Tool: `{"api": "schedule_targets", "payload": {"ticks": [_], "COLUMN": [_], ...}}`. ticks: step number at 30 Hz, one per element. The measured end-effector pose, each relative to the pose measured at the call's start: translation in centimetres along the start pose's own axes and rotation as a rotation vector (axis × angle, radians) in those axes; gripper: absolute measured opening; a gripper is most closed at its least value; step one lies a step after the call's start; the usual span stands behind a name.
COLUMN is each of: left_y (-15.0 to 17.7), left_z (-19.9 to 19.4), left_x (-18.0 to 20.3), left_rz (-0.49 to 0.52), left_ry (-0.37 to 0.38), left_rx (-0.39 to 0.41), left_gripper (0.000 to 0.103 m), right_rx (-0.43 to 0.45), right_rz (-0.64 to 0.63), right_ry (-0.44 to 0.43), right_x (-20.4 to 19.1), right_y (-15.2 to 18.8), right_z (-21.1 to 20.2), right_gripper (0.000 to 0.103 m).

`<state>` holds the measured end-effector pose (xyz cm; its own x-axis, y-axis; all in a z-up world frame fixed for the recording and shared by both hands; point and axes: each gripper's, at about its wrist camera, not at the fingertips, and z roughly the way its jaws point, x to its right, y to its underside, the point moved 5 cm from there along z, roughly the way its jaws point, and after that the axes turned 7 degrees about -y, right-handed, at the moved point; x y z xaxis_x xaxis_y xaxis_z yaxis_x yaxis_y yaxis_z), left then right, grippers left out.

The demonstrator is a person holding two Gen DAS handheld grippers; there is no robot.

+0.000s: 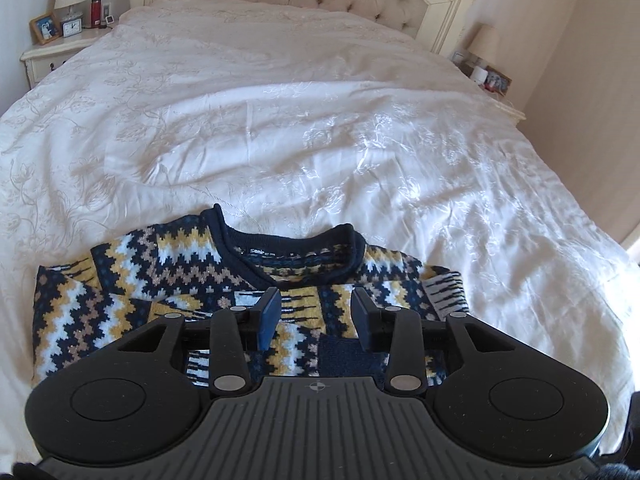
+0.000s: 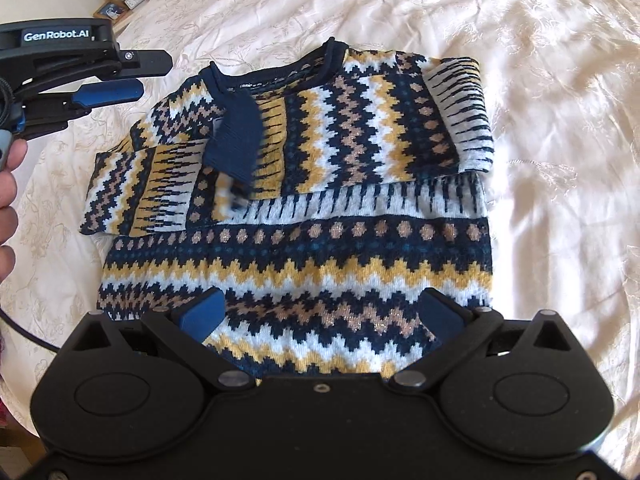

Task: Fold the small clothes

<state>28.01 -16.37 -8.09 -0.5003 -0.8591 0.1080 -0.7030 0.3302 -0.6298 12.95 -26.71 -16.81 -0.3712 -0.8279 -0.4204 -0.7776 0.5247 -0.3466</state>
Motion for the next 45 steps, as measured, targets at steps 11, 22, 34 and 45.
{"api": "schedule_targets", "payload": {"ticks": [11,22,34,45], "left_y": [8.4,15.1,14.9,14.8], "left_z": [1.9,4.5,5.2,5.5], "left_x": [-8.8,-12.7,-12.4,-12.4], "left_rz": [0.033,-0.018,-0.055,-0.062], "left_ry": [-0.214,-0.23,-0.241,-0.241], "left_rx": [-0.188,-0.313,-0.314,-0.316], "left_gripper": [0.046,0.047,0.057,0.058], "right_rx": [0.074,0.03,0.005,0.123], "right_rz": [-0.052,0.008,0.057,-0.064], "right_ry": [0.002,-0.017,-0.091,0.128], "right_x": [-2.1,-0.3,-0.7,2.6], "right_y": [-4.9,-8.0,-9.4,-14.5], "right_z": [2.8,7.4,8.1,0.6], "right_gripper": [0.102,0.082,0.016,0.016]}}
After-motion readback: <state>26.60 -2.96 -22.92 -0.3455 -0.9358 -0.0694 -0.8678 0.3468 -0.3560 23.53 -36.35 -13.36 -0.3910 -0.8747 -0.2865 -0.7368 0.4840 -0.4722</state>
